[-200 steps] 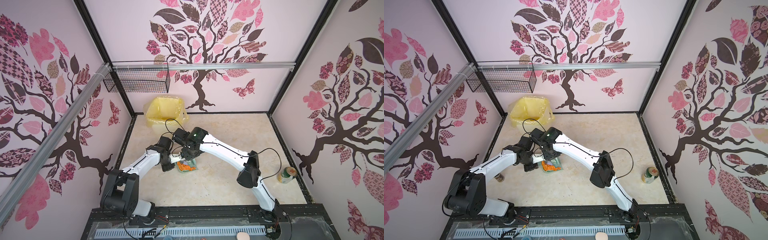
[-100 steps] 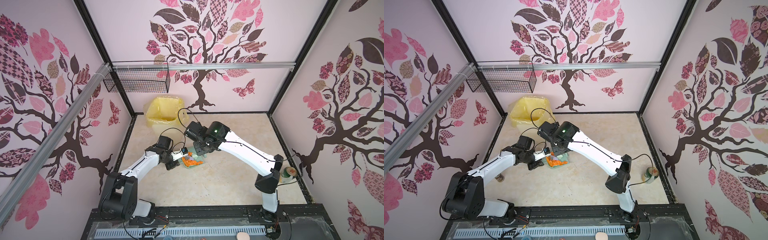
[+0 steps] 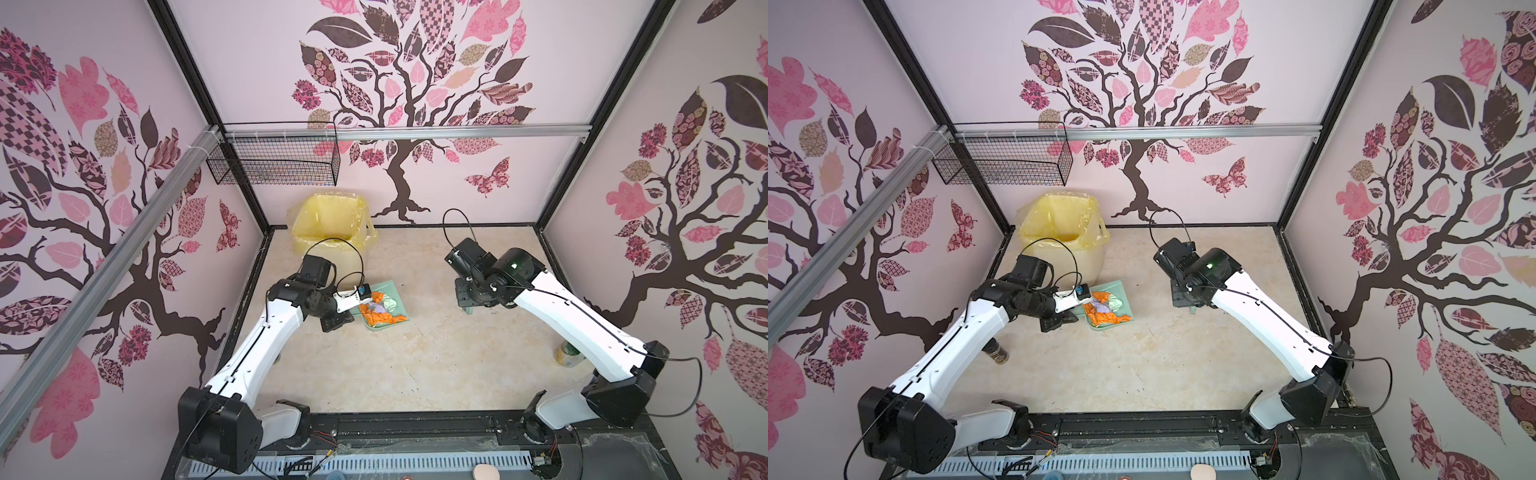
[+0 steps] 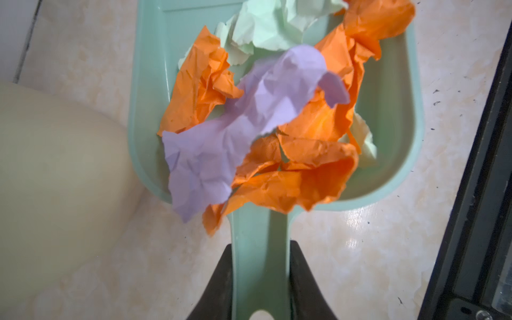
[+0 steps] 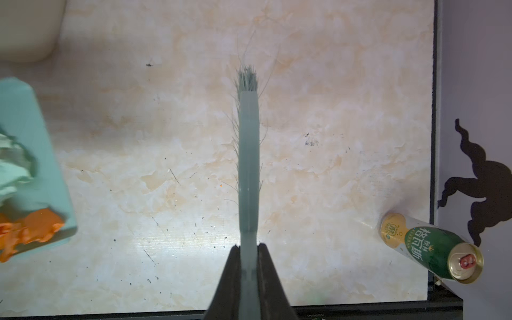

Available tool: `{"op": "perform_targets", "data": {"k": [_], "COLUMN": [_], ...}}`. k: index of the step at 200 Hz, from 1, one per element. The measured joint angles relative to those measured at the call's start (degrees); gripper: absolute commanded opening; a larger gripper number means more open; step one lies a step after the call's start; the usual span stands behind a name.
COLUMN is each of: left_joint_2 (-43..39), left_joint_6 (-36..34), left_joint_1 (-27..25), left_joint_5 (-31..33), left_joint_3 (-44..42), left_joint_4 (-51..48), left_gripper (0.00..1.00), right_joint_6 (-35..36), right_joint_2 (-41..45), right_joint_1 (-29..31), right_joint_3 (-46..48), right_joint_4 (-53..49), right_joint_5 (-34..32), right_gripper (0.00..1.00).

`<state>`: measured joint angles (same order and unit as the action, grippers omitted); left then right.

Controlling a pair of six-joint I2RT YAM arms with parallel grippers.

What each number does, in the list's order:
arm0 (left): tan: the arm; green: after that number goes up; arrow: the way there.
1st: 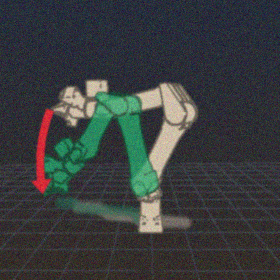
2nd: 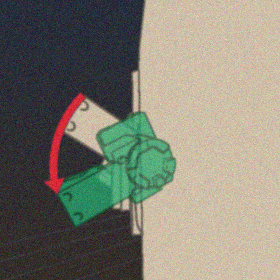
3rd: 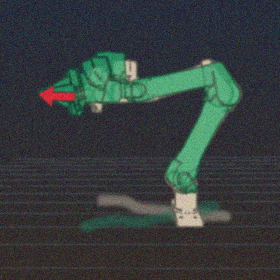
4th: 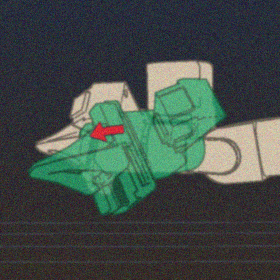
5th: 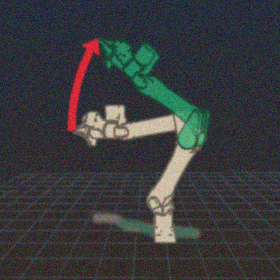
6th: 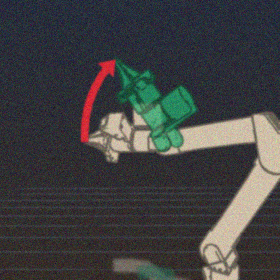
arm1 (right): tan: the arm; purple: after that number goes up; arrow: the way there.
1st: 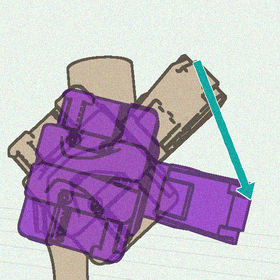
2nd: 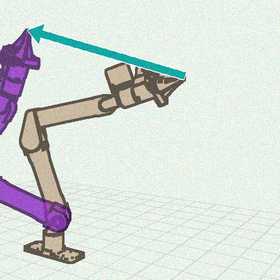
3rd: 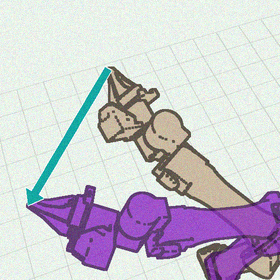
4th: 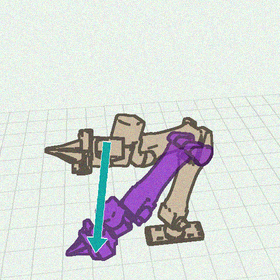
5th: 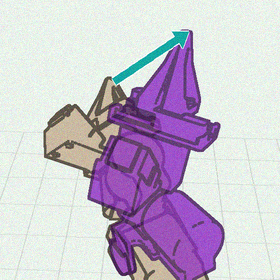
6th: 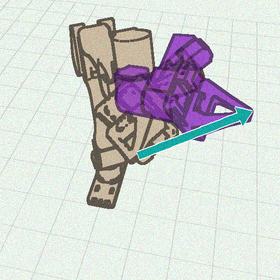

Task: Sweep away the paper scraps from the table
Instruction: 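Lift the full dustpan with the left gripper while the right withdraws the broom, then carry the dustpan with the left gripper over the yellow bin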

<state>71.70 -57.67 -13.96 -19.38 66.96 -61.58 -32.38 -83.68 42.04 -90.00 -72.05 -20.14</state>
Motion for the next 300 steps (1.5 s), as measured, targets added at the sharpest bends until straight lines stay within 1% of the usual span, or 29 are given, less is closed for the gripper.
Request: {"op": "perform_targets", "data": {"k": [21, 42, 59, 83, 111, 132, 150, 197, 254, 300], "left_joint_2": [0.4, 2.4, 5.2, 9.6, 16.9, 22.6, 25.7, 30.6, 40.6, 48.9], "left_joint_6": [-2.4, -5.1, -7.0, -9.3, -11.6, -12.7, -13.4, -15.2, -15.7, -16.1], "left_joint_1": [2.2, 5.7, 8.4, 11.1, 14.6, 17.2, 18.9, 21.3, 26.4, 26.9], "left_joint_5": [-0.2, -0.7, -0.9, -1.2, -2.7, -4.0, -4.2, -3.0, -1.3, 2.8], "left_joint_3": [7.6, 16.8, 24.3, 32.4, 43.6, 53.3, 58.9, 66.0, 77.9, 89.6], "left_joint_4": [-6.8, -13.3, -17.6, -22.9, -29.2, -30.5, -30.6, -31.9, -32.4, -32.3], "left_gripper": [0.0, 0.0, 0.0, 0.0, 0.0, 0.0, 0.0, 0.0, 0.0, 0.0], "right_joint_6": [0.3, 0.5, 0.5, 0.5, 0.7, 0.7, 0.7, 0.7, 0.7, 0.5], "right_joint_2": [0.3, 0.8, 1.6, 3.0, 4.3, 4.4, 4.5, 4.5, 4.5, 4.5], "right_joint_1": [-0.5, -0.6, -0.6, -0.6, -0.6, -0.6, -0.6, -0.6, -0.7, -0.7], "right_joint_3": [3.9, 6.1, 6.8, 7.7, 9.8, 11.2, 11.6, 11.7, 14.6, 15.8], "right_joint_4": [2.9, 5.2, 6.5, 8.3, 10.1, 10.7, 11.0, 12.2, 13.7, 14.8], "right_joint_5": [1.3, 2.2, 2.6, 3.2, 3.8, 4.2, 4.4, 4.9, 5.7, 6.5], "right_gripper": [0.0, 0.0, 0.0, 0.0, 0.0, 0.0, 0.0, 0.0, 0.0, 0.0]}}
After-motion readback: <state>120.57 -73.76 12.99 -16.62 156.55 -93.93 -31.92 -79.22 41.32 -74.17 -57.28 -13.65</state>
